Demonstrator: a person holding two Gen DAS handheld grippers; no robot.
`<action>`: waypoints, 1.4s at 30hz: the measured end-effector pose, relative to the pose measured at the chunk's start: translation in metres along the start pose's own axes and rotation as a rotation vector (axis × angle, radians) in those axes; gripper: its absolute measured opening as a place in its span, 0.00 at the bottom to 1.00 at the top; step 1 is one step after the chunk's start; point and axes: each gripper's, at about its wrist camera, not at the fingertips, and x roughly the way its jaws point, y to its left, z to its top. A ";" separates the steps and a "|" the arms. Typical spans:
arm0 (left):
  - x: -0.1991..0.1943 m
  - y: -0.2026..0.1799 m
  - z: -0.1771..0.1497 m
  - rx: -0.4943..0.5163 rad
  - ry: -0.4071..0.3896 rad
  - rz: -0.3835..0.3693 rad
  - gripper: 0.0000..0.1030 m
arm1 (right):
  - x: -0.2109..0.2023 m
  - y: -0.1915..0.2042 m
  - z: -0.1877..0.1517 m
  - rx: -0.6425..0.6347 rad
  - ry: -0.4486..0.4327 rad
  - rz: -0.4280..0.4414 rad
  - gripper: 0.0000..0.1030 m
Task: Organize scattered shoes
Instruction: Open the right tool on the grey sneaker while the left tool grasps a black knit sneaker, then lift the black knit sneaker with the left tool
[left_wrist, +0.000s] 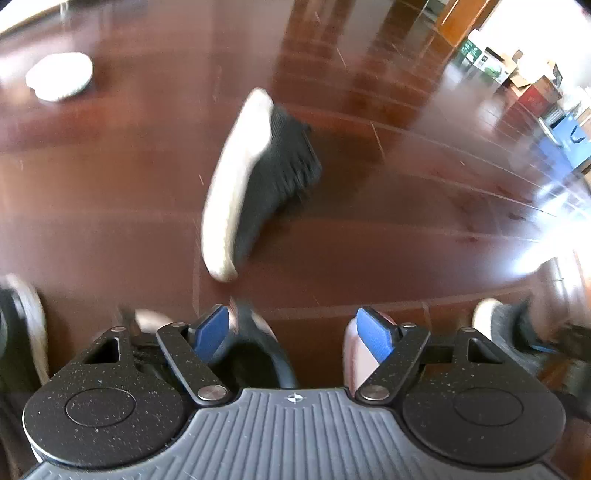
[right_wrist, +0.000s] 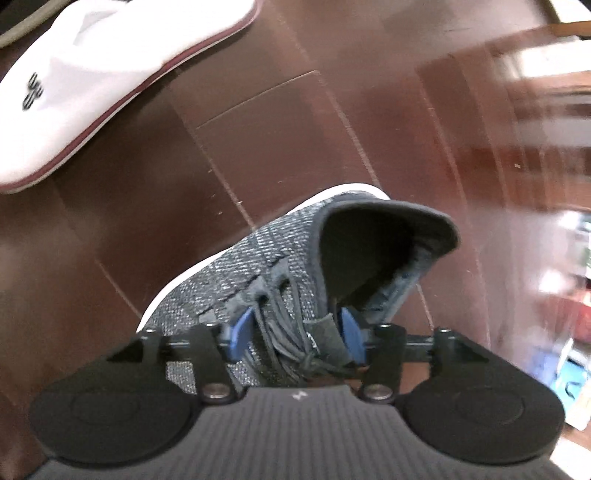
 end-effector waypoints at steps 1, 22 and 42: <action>0.002 0.000 0.007 0.020 -0.012 0.013 0.78 | -0.007 0.001 0.000 0.019 -0.026 -0.012 0.59; 0.119 -0.040 0.073 0.654 -0.058 0.170 0.83 | -0.102 0.065 0.040 0.567 -0.311 0.157 0.61; 0.098 0.106 0.143 0.043 0.037 0.108 0.83 | -0.110 0.051 0.077 0.571 -0.352 0.151 0.61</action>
